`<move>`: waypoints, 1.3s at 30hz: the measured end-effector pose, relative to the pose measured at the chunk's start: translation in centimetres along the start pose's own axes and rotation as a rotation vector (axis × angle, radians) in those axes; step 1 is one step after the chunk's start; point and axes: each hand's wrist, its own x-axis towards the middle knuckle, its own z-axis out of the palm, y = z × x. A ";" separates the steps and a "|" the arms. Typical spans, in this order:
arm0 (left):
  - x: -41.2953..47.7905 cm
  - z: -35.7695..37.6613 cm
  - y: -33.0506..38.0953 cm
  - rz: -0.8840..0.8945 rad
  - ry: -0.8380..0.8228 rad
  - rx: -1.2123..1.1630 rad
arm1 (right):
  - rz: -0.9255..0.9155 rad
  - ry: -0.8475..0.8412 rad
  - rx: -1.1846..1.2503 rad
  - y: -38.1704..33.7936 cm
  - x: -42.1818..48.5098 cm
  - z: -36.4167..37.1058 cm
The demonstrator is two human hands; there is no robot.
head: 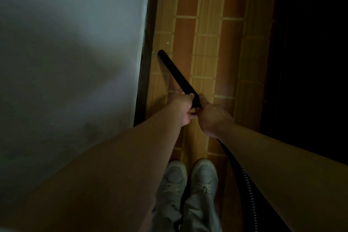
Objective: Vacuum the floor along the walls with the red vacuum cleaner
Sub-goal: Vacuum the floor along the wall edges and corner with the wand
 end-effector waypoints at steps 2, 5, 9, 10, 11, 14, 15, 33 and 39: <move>0.3 0.2 0.6 -0.004 -0.008 0.011 | 0.011 0.003 0.012 -0.1 0.3 -0.2; 0.6 0.5 1.1 -0.019 -0.024 0.021 | 0.012 -0.014 0.007 0.3 0.5 -0.2; 0.6 0.9 0.9 0.001 -0.016 0.017 | -0.003 0.008 0.046 0.8 0.4 -0.4; 0.6 1.0 0.9 0.003 -0.010 0.014 | -0.005 0.010 0.047 0.8 0.4 -0.5; 0.6 1.1 1.0 0.001 -0.004 0.012 | -0.008 0.009 0.033 0.8 0.5 -0.6; 0.8 1.1 1.3 -0.010 0.011 0.004 | -0.038 0.009 -0.031 0.9 1.0 -0.8; 0.7 1.1 1.4 -0.015 0.016 0.002 | -0.041 0.004 -0.038 0.9 1.2 -0.9; 0.3 -0.5 2.7 -0.065 0.015 -0.043 | -0.013 -0.103 0.004 -1.5 0.5 -2.2; 0.1 0.0 4.8 -0.042 -0.022 -0.048 | -0.014 -0.079 0.008 -2.8 0.3 -5.0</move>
